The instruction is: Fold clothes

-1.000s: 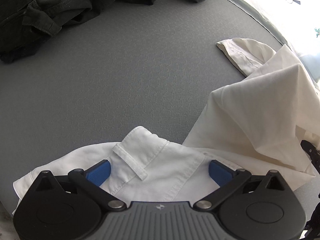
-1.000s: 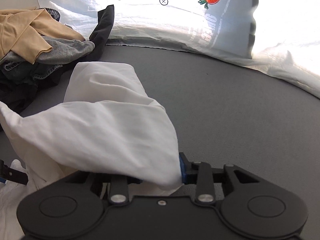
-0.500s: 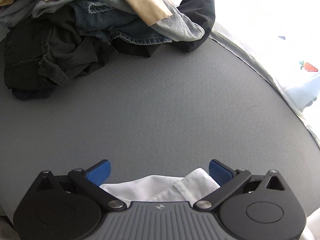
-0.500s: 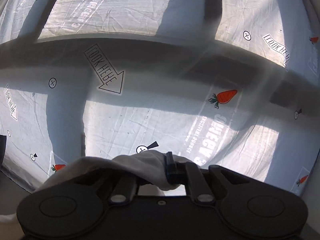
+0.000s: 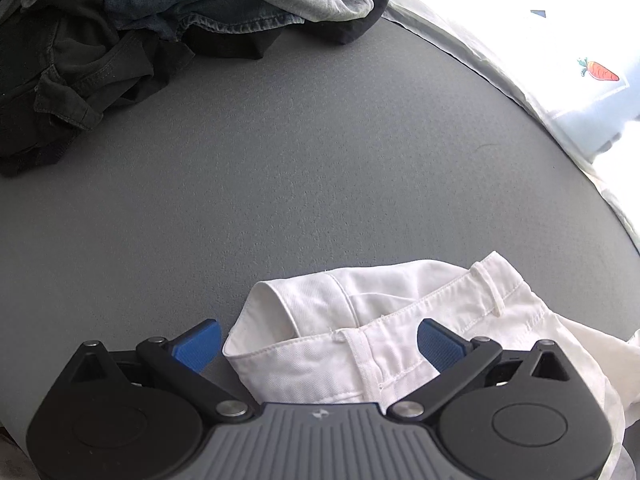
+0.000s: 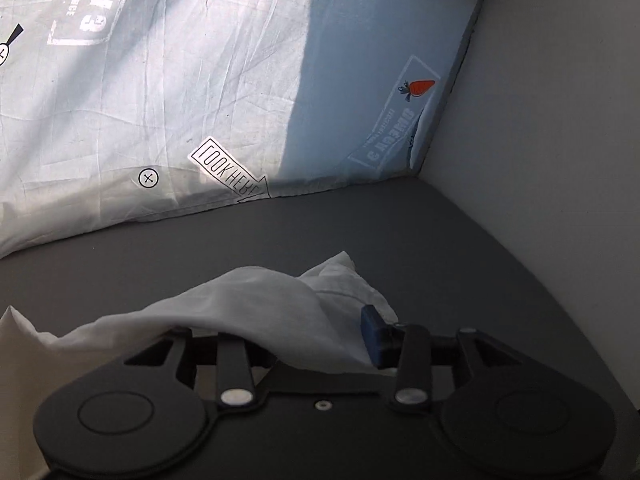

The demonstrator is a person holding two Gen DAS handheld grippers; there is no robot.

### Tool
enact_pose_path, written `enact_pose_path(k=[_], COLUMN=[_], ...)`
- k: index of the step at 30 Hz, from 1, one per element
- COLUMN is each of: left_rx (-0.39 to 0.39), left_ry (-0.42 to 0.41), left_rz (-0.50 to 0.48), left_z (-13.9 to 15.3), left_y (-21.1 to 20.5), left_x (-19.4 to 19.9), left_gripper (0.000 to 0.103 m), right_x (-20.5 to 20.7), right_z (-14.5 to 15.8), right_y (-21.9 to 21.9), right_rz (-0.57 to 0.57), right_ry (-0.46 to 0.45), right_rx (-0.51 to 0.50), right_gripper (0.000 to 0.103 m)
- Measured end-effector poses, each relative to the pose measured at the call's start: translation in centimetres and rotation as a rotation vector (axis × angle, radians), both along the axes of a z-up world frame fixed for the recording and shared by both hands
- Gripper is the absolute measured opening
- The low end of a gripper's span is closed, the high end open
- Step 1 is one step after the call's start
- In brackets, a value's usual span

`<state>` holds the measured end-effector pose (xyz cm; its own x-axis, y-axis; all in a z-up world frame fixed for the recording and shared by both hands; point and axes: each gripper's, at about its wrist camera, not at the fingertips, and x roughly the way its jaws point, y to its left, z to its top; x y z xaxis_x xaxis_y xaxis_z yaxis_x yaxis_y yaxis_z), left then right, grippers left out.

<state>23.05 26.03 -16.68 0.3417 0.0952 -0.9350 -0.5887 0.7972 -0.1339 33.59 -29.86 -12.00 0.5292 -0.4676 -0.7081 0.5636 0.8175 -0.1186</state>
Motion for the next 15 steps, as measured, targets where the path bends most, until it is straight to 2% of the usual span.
enact_pose_path(k=[3, 8, 12, 15], left_rx=[0.009, 0.072, 0.063, 0.060], left_ry=[0.016, 0.056, 0.041, 0.041], left_rz=[-0.029, -0.092, -0.108, -0.111], left_z=[-0.4, -0.8, -0.7, -0.7], left_y=[-1.0, -2.8, -3.3, -3.5], left_x=[0.4, 1.7, 2.0, 2.1], left_gripper=[0.102, 0.102, 0.102, 0.102], right_x=[-2.7, -4.8, -5.4, -5.5], right_z=[-2.7, -3.4, -2.8, -2.0], right_y=[1.1, 4.9, 6.5, 6.4], right_rz=[0.039, 0.104, 0.105, 0.057], right_ry=[-0.002, -0.040, -0.082, -0.073], right_rx=[0.182, 0.311, 0.400, 0.445], right_gripper=[0.043, 0.046, 0.052, 0.057])
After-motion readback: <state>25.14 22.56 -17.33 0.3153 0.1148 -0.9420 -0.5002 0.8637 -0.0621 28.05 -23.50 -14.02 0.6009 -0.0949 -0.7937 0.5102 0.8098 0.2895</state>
